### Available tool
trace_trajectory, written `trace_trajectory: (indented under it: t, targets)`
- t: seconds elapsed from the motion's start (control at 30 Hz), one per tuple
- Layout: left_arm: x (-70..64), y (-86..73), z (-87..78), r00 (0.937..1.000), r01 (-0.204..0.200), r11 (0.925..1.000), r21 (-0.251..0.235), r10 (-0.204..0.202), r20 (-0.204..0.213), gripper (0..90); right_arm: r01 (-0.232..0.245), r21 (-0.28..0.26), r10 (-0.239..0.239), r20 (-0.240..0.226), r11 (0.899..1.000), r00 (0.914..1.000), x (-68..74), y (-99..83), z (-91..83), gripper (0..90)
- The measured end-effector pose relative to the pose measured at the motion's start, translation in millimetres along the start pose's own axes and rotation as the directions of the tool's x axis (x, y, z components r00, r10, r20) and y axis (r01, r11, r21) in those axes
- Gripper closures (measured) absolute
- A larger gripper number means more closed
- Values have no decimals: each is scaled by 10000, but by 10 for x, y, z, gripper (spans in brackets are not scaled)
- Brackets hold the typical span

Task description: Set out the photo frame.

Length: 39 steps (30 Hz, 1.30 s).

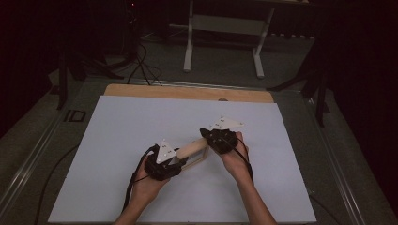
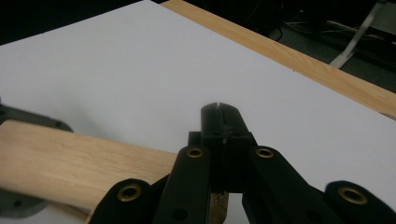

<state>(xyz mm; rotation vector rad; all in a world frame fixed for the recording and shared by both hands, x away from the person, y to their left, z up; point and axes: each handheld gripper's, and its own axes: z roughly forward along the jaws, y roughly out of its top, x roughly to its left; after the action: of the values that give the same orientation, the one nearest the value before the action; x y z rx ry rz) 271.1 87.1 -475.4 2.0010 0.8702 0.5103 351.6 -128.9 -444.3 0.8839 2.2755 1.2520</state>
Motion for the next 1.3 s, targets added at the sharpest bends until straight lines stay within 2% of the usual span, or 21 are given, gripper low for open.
trace_trajectory:
  t: [0.27,0.47,0.63,0.83,1.03,1.23,1.3]
  targets:
    - [26,-10,14,9995,28,10000,27,-27,-322,535,108,81,-109,97,9999,9999,16,-25,-72,900]
    - [9,-19,20,9991,-81,10000,9,81,-409,539,235,269,-234,-45,9994,9997,11,-9,-89,890]
    - [21,-25,22,9993,10,10000,-38,-11,-364,538,277,51,-276,-181,9996,9995,32,5,-134,766]
    - [33,-28,20,9994,29,10000,25,-28,-343,535,331,-274,-340,-356,9991,9988,17,9,-267,639]
    - [50,-34,25,9993,112,9999,28,-111,-351,532,391,-158,-399,-556,9991,9977,-6,-87,-384,550]
    - [58,-35,25,9994,120,9999,107,-117,-314,526,466,-8,-466,-700,9989,9965,-35,-190,-424,463]
    - [56,-35,27,9994,154,9998,83,-151,-325,526,557,122,-542,-962,9984,9939,-58,-249,-407,444]
